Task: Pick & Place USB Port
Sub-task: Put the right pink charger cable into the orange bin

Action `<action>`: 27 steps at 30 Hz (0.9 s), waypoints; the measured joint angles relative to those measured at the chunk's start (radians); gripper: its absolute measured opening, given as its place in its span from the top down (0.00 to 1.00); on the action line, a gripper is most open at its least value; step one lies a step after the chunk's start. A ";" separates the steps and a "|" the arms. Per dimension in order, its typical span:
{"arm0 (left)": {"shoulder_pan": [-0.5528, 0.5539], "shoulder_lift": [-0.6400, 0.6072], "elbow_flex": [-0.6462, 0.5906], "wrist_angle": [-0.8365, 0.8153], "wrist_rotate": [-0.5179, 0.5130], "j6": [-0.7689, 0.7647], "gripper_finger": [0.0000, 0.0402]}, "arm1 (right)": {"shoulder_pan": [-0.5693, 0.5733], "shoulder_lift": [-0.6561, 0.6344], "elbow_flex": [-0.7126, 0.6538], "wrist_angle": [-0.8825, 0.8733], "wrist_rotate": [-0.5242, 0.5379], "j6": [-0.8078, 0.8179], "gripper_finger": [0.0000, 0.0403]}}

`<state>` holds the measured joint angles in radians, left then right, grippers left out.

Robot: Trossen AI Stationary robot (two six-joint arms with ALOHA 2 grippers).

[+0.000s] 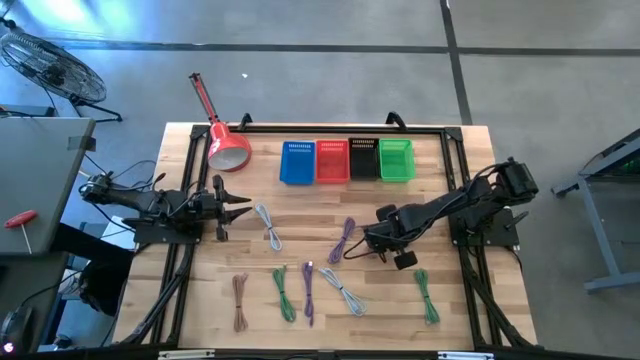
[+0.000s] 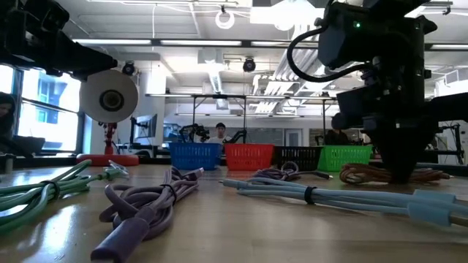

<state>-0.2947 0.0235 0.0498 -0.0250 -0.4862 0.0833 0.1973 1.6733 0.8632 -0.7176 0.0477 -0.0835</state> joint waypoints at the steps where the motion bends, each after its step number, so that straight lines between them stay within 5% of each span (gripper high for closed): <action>1: 0.000 0.000 0.000 0.000 0.000 -0.007 0.75 | 0.000 0.002 0.012 -0.015 0.006 0.002 0.97; 12: 0.000 0.000 0.000 0.000 0.000 -0.014 0.75 | -0.008 0.004 0.350 -0.206 0.299 -0.054 0.98; 18: 0.000 0.000 -0.005 0.036 -0.076 -0.201 0.75 | -0.098 0.003 0.563 -0.086 0.520 0.007 0.98; 22: 0.000 0.000 -0.006 0.055 -0.161 -0.331 0.75 | -0.196 0.002 0.635 0.092 0.529 0.043 0.98; 27: 0.000 0.000 -0.006 0.047 -0.250 -0.255 0.75 | -0.357 0.002 0.645 0.274 0.440 0.173 0.98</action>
<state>-0.2947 0.0235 0.0441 0.0217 -0.7364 -0.1713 -0.1593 1.6752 1.5078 -0.4440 0.4875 0.0894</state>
